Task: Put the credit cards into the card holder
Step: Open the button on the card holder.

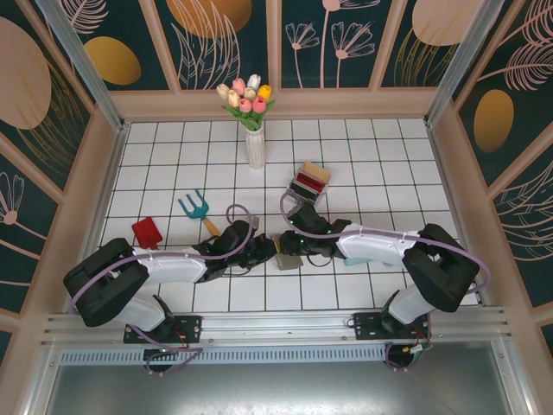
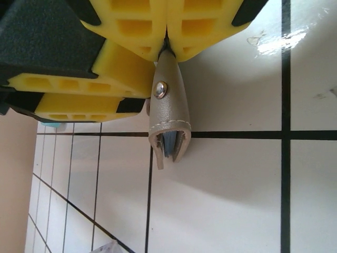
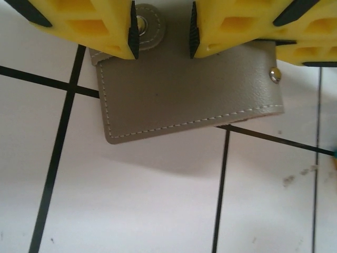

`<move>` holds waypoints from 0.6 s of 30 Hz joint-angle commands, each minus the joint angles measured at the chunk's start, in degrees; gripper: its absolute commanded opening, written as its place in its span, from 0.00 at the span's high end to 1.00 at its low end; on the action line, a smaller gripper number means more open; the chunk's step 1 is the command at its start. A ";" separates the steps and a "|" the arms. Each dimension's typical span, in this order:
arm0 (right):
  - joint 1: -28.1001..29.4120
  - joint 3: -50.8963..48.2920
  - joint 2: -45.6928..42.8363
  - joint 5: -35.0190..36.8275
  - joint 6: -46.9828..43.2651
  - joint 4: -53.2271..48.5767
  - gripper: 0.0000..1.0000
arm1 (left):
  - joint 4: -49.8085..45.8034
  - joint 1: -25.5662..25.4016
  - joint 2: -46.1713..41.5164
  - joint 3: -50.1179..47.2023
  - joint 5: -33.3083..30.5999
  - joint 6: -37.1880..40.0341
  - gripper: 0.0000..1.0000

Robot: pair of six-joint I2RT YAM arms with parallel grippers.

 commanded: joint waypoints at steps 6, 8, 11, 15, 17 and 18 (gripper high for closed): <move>1.98 1.57 3.35 5.97 -1.09 -8.87 0.61 | 1.67 0.16 -0.22 1.56 0.08 0.71 1.00; 2.50 2.37 4.64 8.64 -0.78 -11.90 0.62 | 1.10 0.13 -0.59 1.56 -0.29 0.71 1.00; 3.32 2.31 5.37 11.80 -0.18 -15.09 0.68 | -1.02 0.18 -2.05 1.56 -2.09 0.89 1.00; 3.21 1.73 5.66 16.19 0.87 -18.69 0.79 | -4.49 0.45 -4.58 1.22 -4.56 1.43 1.00; 2.70 1.52 5.50 18.80 1.91 -20.60 0.83 | -5.89 0.78 -5.72 0.82 -5.19 1.66 1.00; 2.09 1.28 5.04 19.13 2.02 -20.94 0.85 | -6.40 1.11 -6.11 0.49 -5.28 1.66 1.00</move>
